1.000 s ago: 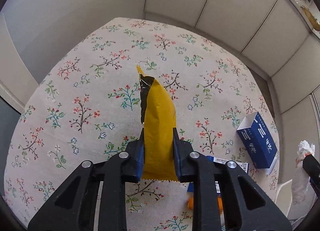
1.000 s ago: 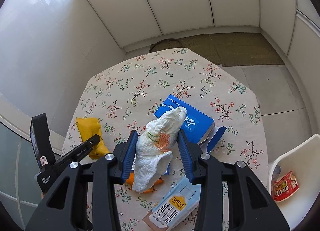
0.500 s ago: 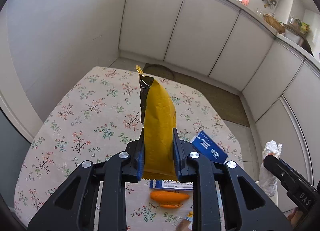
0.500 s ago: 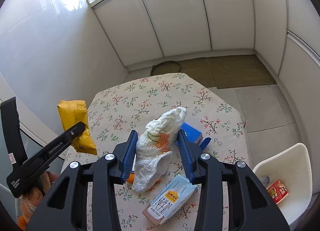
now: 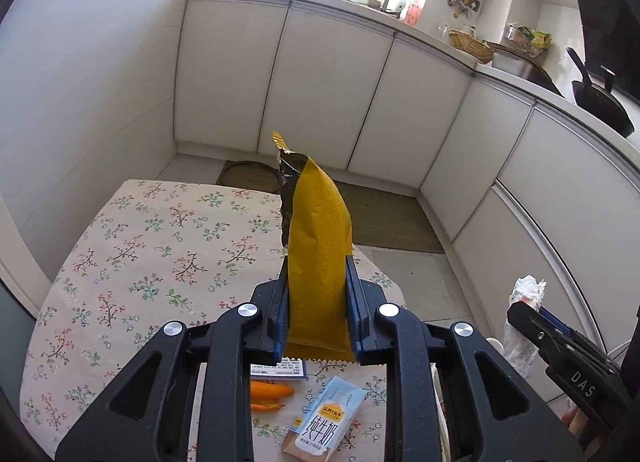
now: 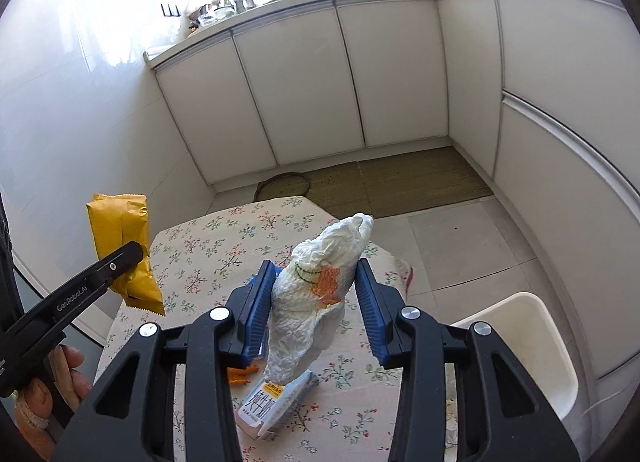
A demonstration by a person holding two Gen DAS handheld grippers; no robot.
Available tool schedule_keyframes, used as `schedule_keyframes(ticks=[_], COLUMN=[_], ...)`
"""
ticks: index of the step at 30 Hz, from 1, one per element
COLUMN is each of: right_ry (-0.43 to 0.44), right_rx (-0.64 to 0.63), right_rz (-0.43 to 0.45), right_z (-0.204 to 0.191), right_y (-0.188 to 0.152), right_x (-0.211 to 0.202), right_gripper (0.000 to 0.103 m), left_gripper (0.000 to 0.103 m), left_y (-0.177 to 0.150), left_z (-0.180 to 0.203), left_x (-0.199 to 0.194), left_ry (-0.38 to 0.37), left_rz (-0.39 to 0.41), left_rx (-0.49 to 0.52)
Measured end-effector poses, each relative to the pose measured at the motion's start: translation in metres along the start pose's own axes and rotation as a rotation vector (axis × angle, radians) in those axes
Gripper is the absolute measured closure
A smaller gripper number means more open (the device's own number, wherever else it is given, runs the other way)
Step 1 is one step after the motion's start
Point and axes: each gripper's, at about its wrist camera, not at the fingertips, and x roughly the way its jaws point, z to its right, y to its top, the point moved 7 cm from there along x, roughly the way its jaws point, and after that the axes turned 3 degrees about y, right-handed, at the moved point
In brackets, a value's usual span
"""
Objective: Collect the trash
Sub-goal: 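Lift the tissue and wrapper and carry them toward the white bin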
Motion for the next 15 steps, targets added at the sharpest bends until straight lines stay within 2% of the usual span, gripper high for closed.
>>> schedule_keyframes(ticks=[15], right_ry=[-0.267], right_rx=[0.125], right_rz=[0.045], right_z=[0.119], right_y=[-0.011], right_x=[-0.035], right_gripper=[0.062], left_gripper=[0.081], left_y=[-0.034], left_z=[0.076], left_x=[0.019], left_ry=[-0.089], left_rz=[-0.044], left_rx=[0.109])
